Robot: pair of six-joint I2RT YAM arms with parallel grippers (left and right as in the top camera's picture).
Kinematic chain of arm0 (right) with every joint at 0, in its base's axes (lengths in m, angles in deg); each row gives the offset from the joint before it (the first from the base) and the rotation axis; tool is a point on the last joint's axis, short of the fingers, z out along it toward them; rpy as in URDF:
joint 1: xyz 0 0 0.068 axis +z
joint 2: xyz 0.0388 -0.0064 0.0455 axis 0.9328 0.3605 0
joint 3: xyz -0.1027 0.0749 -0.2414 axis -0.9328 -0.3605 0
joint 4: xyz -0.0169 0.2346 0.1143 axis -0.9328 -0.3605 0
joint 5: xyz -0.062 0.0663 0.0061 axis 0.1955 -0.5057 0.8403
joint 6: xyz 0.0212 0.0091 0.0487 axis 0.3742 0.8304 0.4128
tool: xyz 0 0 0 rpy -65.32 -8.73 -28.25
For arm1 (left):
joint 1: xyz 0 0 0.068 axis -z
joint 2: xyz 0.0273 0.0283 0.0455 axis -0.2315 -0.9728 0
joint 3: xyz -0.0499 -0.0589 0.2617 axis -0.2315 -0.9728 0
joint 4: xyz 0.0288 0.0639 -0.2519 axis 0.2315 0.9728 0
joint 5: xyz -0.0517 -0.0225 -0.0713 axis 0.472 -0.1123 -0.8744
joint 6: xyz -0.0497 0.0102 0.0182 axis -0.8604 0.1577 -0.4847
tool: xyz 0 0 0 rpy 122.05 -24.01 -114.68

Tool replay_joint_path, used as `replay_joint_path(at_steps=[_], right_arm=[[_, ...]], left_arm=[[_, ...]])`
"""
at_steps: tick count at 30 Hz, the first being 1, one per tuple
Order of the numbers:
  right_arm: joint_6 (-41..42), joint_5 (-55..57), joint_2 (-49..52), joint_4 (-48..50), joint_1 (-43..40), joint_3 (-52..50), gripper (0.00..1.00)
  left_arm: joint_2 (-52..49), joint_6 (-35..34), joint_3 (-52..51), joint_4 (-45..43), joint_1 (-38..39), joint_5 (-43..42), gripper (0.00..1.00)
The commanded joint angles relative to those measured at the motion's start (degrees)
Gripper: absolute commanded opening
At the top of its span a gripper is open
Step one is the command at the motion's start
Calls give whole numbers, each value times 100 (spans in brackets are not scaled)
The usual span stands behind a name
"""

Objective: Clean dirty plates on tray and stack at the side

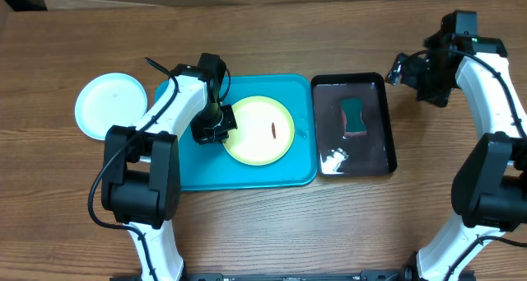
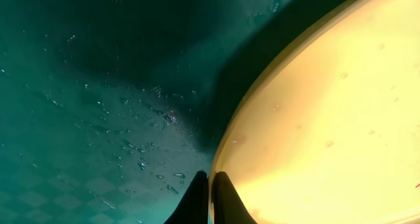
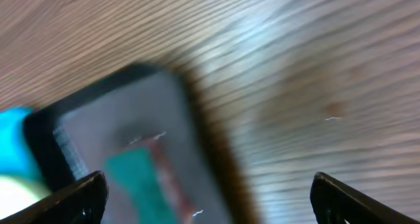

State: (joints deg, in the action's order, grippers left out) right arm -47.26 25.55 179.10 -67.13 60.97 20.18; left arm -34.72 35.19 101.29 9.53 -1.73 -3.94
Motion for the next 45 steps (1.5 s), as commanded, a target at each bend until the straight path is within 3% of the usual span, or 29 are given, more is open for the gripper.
replay_joint_path(at_steps=[1, 4, 7, 15, 21, 29, 40, 41, 42, 45], right_arm=[[-931, -1891, -107, -116, -4, 66, 86], [-1095, -2203, -142, -356, 136, 68, 76], [-1095, -1871, -155, -710, 354, 68, 72], [-1047, 686, -155, -1082, 1497, -52, 68], [-719, 1696, -155, -409, 1943, -520, 67], [-717, 1685, -146, 1014, 1969, -1447, 67], [-570, 1606, -144, 2035, 1989, -2221, 72], [-575, 1582, -144, 2107, 1989, -2260, 48], [-573, 1558, -144, 2114, 1989, -2264, 7], [-573, 1414, -144, 2109, 1989, -2264, 6]], left_arm=[[61, -20, -116, -116, 44, 258, 4], [61, -22, -118, -136, 44, 251, 4], [61, -22, -120, -131, 44, 251, 5], [61, -24, -125, -151, 87, 251, 6], [61, -22, -125, -151, 118, 254, 7], [61, -22, -125, -151, 118, 254, 9], [61, -22, -125, -149, 118, 251, 9], [61, -22, -125, -146, 118, 249, 9], [61, -22, -125, -146, 118, 251, 9], [61, -22, -125, -146, 118, 249, 9]])
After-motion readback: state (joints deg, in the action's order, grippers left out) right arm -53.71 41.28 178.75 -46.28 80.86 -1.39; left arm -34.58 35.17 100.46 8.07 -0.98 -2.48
